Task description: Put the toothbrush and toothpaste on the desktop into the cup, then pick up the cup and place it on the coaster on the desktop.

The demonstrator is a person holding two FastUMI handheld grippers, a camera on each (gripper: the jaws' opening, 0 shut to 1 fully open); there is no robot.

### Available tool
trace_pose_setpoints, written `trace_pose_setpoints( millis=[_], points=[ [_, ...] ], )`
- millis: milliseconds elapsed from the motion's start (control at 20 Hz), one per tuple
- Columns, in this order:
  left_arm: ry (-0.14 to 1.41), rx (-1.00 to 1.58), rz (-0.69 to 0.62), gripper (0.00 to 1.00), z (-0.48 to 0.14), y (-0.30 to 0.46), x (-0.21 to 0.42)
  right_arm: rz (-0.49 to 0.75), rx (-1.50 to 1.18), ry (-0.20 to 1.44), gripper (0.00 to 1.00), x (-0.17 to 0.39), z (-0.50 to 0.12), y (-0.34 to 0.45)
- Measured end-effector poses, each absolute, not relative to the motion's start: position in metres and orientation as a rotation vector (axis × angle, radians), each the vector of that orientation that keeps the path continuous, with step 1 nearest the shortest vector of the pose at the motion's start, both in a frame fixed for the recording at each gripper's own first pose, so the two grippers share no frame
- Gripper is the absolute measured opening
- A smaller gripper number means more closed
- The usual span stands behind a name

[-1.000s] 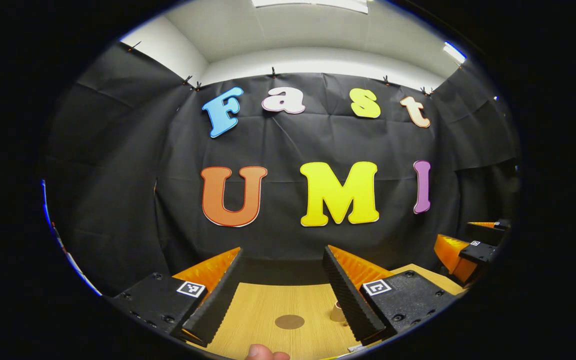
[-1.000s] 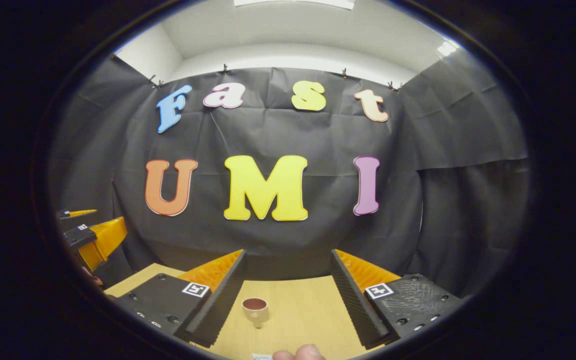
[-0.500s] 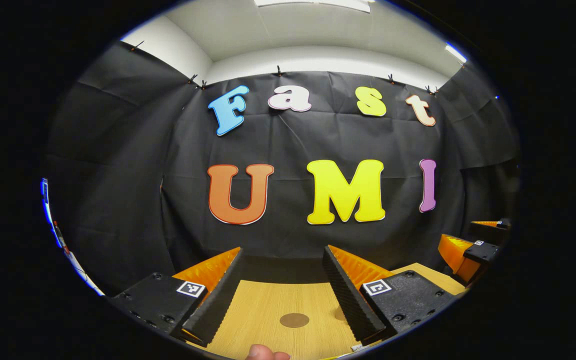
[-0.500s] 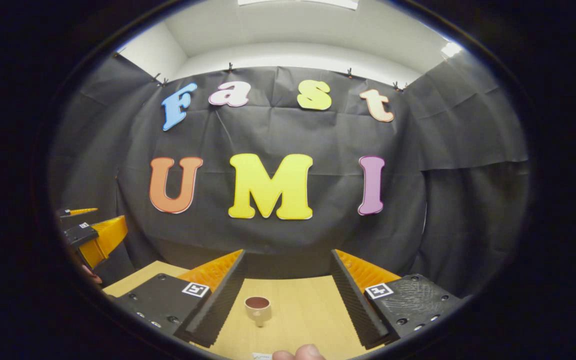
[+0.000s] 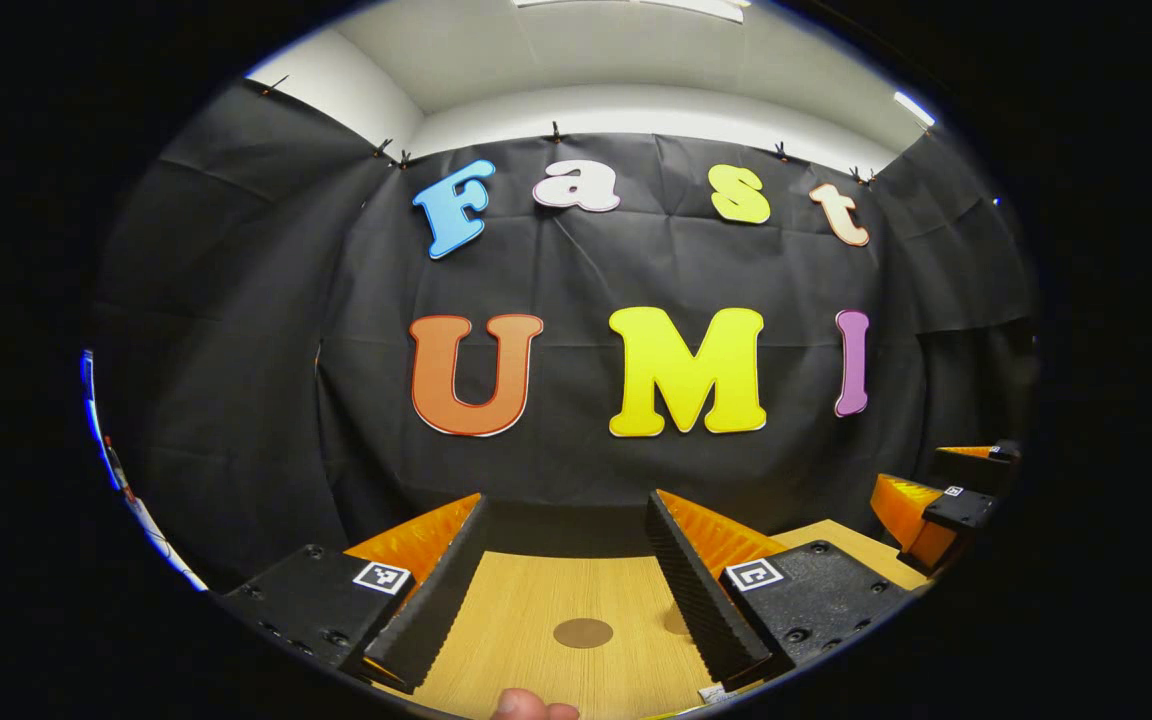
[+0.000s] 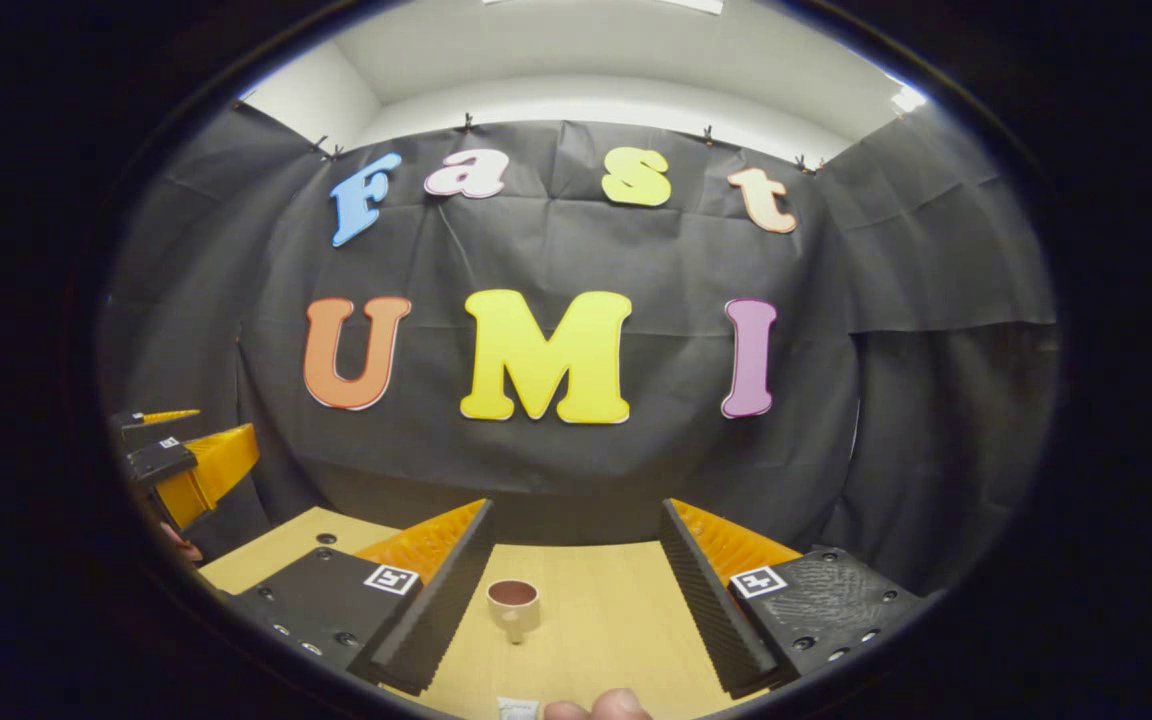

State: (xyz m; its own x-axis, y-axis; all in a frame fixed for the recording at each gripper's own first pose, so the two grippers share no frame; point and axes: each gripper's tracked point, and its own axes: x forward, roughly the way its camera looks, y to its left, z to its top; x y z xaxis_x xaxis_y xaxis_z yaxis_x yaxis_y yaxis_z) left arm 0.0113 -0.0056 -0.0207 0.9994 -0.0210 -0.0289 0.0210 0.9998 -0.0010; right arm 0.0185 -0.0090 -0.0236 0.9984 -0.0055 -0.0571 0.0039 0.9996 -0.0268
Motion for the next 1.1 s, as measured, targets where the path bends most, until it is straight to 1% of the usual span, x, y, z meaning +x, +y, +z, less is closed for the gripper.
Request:
trace_pose_setpoints(
  millis=[150, 200, 250, 500, 550, 600, 900, 1100],
  points=[
    [0.051, 0.003, -0.031, 0.99, -0.033, -0.009, 0.004, 0.016, -0.040, 0.090, 0.96, 0.014, -0.040, -0.008],
    [0.065, 0.003, -0.038, 0.98, -0.040, -0.010, 0.002, 0.022, -0.047, 0.105, 0.97, 0.013, -0.047, -0.008],
    [0.082, 0.005, -0.045, 0.99, -0.047, -0.012, -0.001, 0.027, -0.055, 0.124, 0.96, 0.010, -0.055, -0.010],
    [0.175, 0.011, -0.046, 0.99, -0.085, -0.007, -0.016, 0.072, -0.081, 0.250, 0.96, -0.006, -0.099, -0.004],
    [0.199, 0.009, -0.044, 0.99, -0.093, -0.005, -0.021, 0.086, -0.090, 0.278, 0.98, -0.011, -0.109, -0.002],
    [0.226, 0.006, -0.044, 0.99, -0.102, -0.004, -0.026, 0.100, -0.098, 0.307, 0.96, -0.016, -0.119, 0.000],
    [0.351, 0.027, -0.058, 0.99, -0.144, 0.001, -0.056, 0.169, -0.105, 0.501, 0.96, -0.047, -0.176, 0.009],
    [0.479, 0.002, -0.057, 0.99, -0.176, 0.003, -0.080, 0.173, -0.096, 0.697, 0.96, -0.066, -0.222, 0.008]
  ],
)
